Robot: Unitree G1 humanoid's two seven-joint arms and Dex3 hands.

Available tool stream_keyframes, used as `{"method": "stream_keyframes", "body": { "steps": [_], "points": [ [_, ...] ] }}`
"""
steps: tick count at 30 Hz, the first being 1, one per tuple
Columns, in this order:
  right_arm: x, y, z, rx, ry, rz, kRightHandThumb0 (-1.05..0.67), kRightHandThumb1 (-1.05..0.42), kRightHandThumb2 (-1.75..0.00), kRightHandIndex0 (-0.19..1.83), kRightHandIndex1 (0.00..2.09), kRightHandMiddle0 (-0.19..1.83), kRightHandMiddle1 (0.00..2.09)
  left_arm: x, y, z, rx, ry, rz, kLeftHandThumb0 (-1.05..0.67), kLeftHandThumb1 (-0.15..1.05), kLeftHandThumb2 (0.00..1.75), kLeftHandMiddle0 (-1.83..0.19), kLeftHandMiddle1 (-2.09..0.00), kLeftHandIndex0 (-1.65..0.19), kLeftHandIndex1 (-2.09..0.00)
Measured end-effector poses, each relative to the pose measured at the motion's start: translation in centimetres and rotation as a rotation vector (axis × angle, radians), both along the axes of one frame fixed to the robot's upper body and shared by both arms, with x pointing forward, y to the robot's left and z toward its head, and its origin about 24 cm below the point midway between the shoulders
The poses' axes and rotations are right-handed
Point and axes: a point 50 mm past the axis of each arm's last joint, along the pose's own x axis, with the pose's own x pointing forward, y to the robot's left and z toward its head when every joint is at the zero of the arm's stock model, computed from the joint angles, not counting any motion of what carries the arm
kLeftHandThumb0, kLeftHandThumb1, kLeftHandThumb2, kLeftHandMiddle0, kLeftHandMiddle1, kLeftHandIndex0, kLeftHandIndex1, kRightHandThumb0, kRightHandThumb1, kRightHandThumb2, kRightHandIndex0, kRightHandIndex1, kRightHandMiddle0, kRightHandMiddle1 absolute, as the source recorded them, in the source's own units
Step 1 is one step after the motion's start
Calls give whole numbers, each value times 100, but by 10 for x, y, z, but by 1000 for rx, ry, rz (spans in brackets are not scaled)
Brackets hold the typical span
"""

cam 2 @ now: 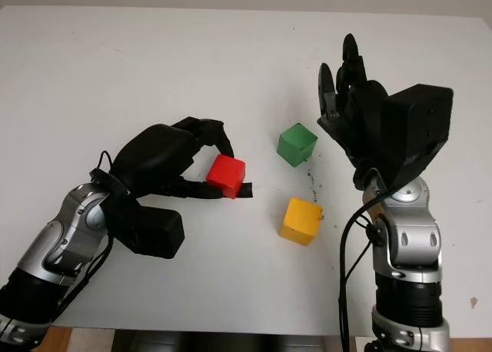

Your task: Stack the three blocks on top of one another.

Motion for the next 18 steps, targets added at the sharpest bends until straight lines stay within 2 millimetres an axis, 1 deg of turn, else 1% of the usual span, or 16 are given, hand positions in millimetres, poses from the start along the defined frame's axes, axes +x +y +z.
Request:
{"method": "stream_keyframes", "body": {
  "steps": [2, 5, 6, 7, 8, 9, 10, 11, 12, 14, 16, 18],
  "points": [
    [0, 0, 0, 0, 1, -1, -65, -105, -68, -19, 0, -19, 0, 0, 0, 0, 3, -3, 1, -54, 105, 16, -20, -20, -10, -130],
    [0, 0, 0, 0, 2, -1, -65, -105, -68, -19, 0, -19, 0, 0, 0, 0, 2, 2, 7, -54, 105, 17, -21, -16, -6, -120],
    [0, 0, 0, 0, 2, -1, -65, -105, -68, -19, 0, -19, 0, 0, 0, 0, 0, 8, 5, -55, 105, 18, -20, -14, -3, -104],
    [0, 0, 0, 0, 2, -1, -65, -105, -68, -19, 0, -19, 0, 0, 0, 0, -4, 15, 2, -57, 105, 19, -19, -10, -4, -77],
    [0, 0, 0, 0, 2, -1, -65, -105, -69, -19, 0, -19, 0, 0, 0, 0, -6, 21, -1, -58, 105, 19, -19, -8, -6, -66],
    [0, 0, 0, 0, 2, -1, -65, -105, -69, -19, 0, -19, 0, 0, 0, 0, -8, 30, -3, -60, 105, 20, -13, -6, -4, -51],
    [0, 0, 0, 0, 2, -1, -65, -105, -69, -19, 0, -19, 0, -1, 0, 0, -10, 43, -4, -62, 105, 21, -7, -5, -5, -31],
    [0, 0, 0, 1, 3, -1, -65, -105, -69, -19, 0, -19, 0, -1, -1, 1, -14, 53, -6, -62, 105, 22, -4, -5, -6, -24],
    [0, 0, 0, 1, 3, -1, -65, -105, -69, -19, 0, -19, 0, -2, -1, 1, -20, 63, -8, -63, 105, 21, -1, -4, -4, -17],
    [0, 0, -1, 1, 4, 0, -65, -105, -69, -19, 0, -19, 0, -4, -2, 2, -36, 87, -19, -65, 105, 20, 5, -2, 0, -11],
    [0, 0, -1, 0, 5, 0, -64, -105, -69, -19, 0, -19, 0, -8, -2, 3, -62, 114, -40, -74, 105, 24, 11, -2, 5, -7],
    [-1, 0, -1, -1, 6, 0, -64, -105, -70, -19, 0, -19, 0, -11, -2, 6, -97, 139, -64, -79, 105, 26, 15, -2, 8, -5]
  ]
}}
